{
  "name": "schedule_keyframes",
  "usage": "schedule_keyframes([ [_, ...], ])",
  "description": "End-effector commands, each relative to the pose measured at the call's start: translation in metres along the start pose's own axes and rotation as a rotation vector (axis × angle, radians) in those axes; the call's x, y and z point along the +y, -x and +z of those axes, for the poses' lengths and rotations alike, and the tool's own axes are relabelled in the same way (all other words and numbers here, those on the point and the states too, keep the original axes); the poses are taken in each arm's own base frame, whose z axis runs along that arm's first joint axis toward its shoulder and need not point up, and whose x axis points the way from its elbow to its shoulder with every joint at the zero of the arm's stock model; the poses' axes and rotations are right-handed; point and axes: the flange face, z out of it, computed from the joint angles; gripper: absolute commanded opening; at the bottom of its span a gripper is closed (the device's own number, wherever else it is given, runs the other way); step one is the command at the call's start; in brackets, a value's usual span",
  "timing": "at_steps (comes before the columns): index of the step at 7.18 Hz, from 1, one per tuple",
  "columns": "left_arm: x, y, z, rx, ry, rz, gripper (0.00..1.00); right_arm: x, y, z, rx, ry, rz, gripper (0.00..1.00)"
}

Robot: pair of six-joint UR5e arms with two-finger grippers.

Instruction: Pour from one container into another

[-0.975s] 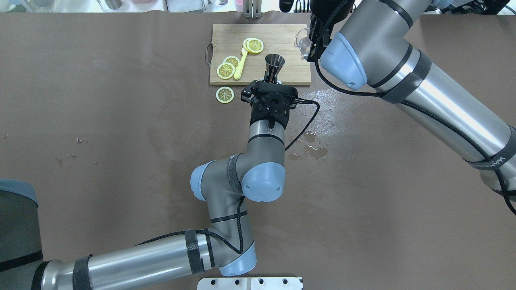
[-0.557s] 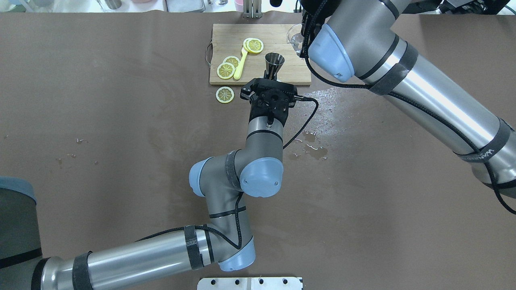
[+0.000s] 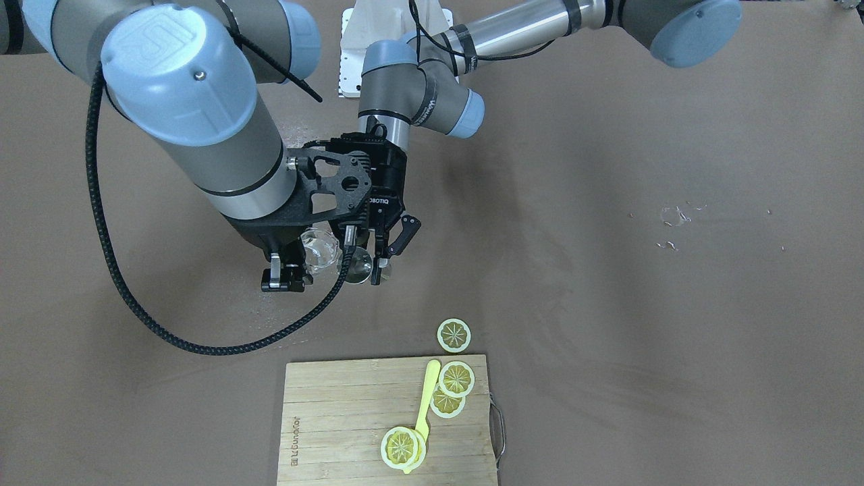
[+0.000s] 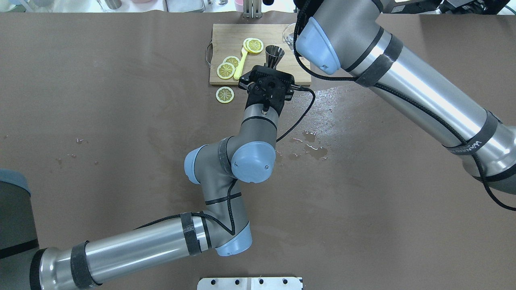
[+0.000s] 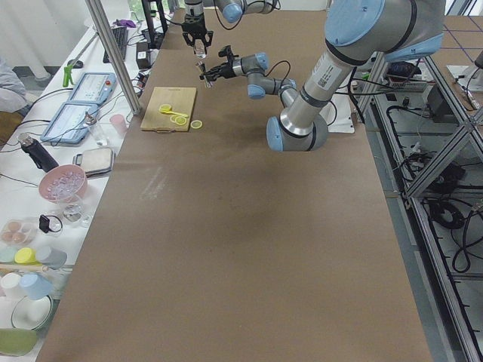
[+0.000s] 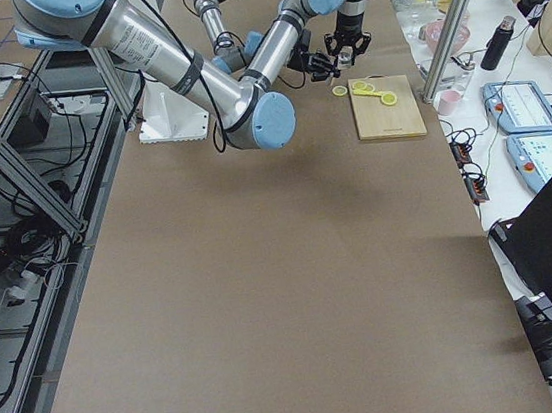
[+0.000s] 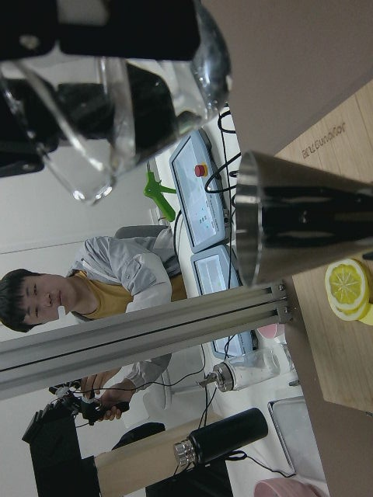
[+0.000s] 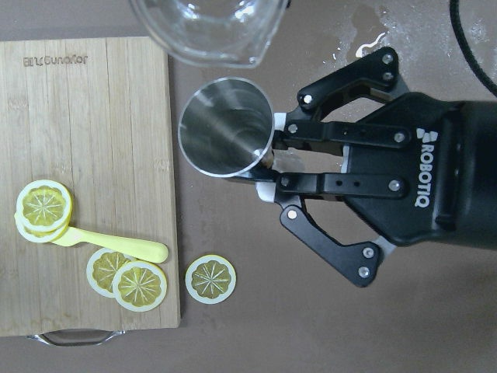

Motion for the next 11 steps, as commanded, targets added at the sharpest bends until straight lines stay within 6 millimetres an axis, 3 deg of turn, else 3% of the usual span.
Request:
schedule_keyframes([
  [1, 0.001, -0.001, 0.000, 0.018, 0.013, 0.031, 0.00, -0.012, -0.012, -0.001, -0.012, 0.029, 0.003, 0.00],
  [4, 0.002, -0.002, 0.000, 0.037, 0.029, 0.033, 0.00, -0.023, -0.022, -0.009, -0.018, 0.094, -0.030, 0.00],
  [11, 0.004, -0.001, -0.002, 0.040, 0.031, 0.034, 0.00, -0.027, -0.028, 0.013, -0.057, 0.197, -0.042, 0.00],
])
